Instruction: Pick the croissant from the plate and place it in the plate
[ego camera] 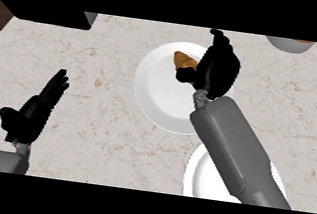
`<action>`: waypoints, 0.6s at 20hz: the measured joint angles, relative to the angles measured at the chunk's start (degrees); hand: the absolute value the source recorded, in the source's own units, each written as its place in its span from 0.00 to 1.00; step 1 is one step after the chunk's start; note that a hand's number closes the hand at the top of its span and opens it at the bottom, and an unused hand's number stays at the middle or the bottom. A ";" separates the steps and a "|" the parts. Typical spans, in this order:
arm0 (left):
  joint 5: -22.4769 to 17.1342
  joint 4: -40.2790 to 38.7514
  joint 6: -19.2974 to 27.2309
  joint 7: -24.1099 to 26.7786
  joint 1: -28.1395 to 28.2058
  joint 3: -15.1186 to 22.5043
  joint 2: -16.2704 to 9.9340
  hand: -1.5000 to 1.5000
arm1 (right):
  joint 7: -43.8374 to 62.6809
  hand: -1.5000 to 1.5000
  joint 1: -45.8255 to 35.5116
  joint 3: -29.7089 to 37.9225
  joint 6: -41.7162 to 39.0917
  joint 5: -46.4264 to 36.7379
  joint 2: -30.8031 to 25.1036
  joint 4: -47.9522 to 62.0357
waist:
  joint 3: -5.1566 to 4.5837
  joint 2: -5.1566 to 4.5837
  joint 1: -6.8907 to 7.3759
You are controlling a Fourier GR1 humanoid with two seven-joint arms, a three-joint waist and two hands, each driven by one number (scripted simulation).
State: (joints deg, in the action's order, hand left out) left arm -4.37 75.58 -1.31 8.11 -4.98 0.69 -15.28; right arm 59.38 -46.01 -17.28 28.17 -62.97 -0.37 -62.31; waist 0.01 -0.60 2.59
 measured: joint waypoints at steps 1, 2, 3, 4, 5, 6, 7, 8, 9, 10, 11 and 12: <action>0.19 0.11 0.19 -0.59 -0.36 0.24 0.23 0.50 | -0.48 0.00 -0.80 0.82 1.56 1.02 0.01 1.72 | 0.01 -0.03 0.03; 0.22 -0.15 -0.01 -0.52 -0.51 0.17 0.13 0.50 | -0.45 0.00 -1.18 0.82 3.10 1.53 0.00 2.82 | 0.00 -0.01 -0.04; 0.20 -0.37 -0.05 -0.66 -0.77 0.19 0.30 0.50 | -0.71 0.00 -1.86 1.08 4.83 2.32 -0.01 3.97 | 0.01 -0.03 -0.01; 0.20 -0.27 -0.11 -0.79 -1.01 0.02 0.07 0.50 | -1.37 0.00 -1.79 1.40 7.34 2.62 -0.01 4.85 | 0.01 -0.03 0.01; 0.34 -0.27 0.06 -0.78 -1.14 -0.03 0.11 0.50 | -1.44 0.00 -1.79 1.58 9.58 2.94 0.01 4.90 | 0.02 0.00 -0.07; 0.07 -0.07 -0.25 -1.06 -1.06 -0.36 -0.31 0.50 | -1.42 0.00 -1.61 2.18 11.76 3.06 0.03 4.77 | 0.02 0.06 -0.18; 0.33 0.08 0.14 -1.17 -0.91 -0.05 0.17 0.50 | -1.26 0.00 -1.26 2.41 13.88 3.12 0.04 4.30 | 0.04 0.13 -0.37; 0.44 0.41 0.43 -1.04 -0.69 0.02 0.44 0.50 | -1.19 0.00 -0.88 2.69 16.17 3.14 0.05 3.93 | 0.04 0.19 -0.44; 0.30 0.93 0.39 -1.22 -0.03 -0.10 0.33 0.50 | -1.41 0.00 -0.35 3.18 17.95 3.32 0.07 3.19 | 0.05 0.29 -0.60; 0.35 1.22 0.55 -0.98 0.80 -0.19 0.36 0.50 | -1.53 0.00 0.21 3.51 19.37 3.68 0.08 1.93 | 0.05 0.39 -0.82; 0.31 1.13 0.85 -1.01 0.86 -0.29 0.68 0.50 | -2.21 0.00 1.61 3.51 21.25 4.39 0.10 0.40 | 0.05 0.46 -1.16; 0.10 1.08 0.61 -1.23 0.86 -0.60 0.36 0.50 | -2.53 0.00 2.86 3.57 22.90 5.20 0.11 -1.26 | 0.06 0.52 -1.45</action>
State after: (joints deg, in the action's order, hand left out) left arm -4.27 76.66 -0.69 6.87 -4.12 0.08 -14.92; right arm 56.85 -43.15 -13.71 51.07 -57.78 -0.27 -63.57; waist 0.07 -0.07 1.14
